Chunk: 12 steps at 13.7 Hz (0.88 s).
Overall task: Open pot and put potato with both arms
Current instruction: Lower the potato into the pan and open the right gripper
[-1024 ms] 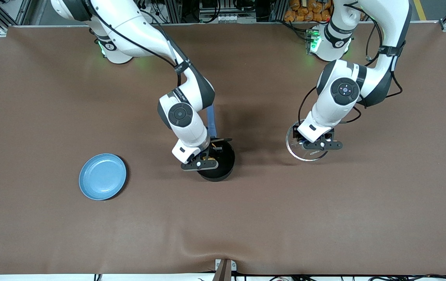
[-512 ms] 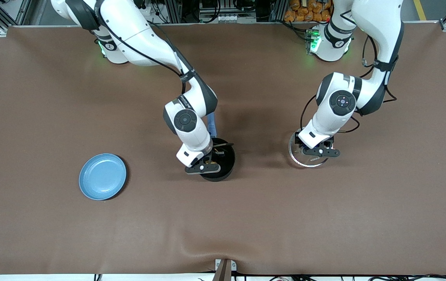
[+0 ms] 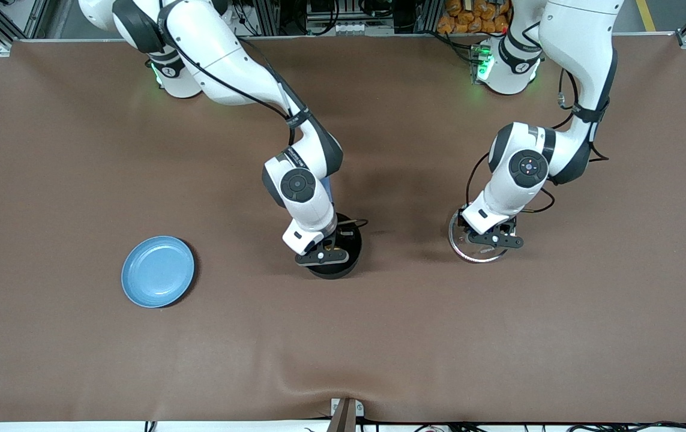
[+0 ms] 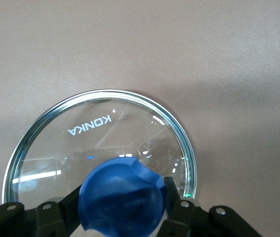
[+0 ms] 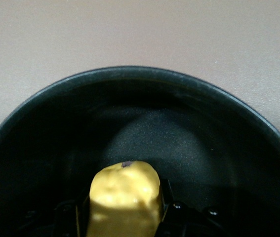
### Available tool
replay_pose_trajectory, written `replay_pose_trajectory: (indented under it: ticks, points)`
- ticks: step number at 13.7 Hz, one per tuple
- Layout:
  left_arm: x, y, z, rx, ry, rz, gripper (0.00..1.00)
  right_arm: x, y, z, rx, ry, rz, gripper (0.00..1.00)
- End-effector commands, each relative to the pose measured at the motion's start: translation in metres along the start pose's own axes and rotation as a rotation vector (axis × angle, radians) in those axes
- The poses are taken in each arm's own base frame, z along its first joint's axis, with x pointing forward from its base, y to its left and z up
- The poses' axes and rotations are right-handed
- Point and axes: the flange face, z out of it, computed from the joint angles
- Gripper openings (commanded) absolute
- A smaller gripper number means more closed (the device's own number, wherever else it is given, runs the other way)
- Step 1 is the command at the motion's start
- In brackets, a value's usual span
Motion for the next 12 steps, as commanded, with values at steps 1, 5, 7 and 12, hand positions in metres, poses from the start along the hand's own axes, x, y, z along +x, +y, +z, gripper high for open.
replay_pose_trajectory:
  ticks: [1, 5, 7, 12]
  points:
    - [0.003, -0.003, 0.004, -0.005, 0.01, 0.013, 1.0, 0.007, -0.003, -0.005, -0.01, 0.025, -0.002, 0.99]
    - [0.003, -0.002, 0.004, -0.005, 0.01, 0.018, 1.0, 0.026, 0.006, -0.043, -0.043, 0.055, -0.027, 1.0]
    - [0.004, -0.001, 0.0, -0.007, 0.018, 0.02, 1.0, 0.031, 0.015, -0.061, -0.078, 0.022, -0.015, 1.0]
    - [0.028, 0.004, -0.083, -0.028, 0.027, 0.021, 1.0, 0.065, 0.044, -0.18, -0.127, 0.03, -0.042, 1.0]
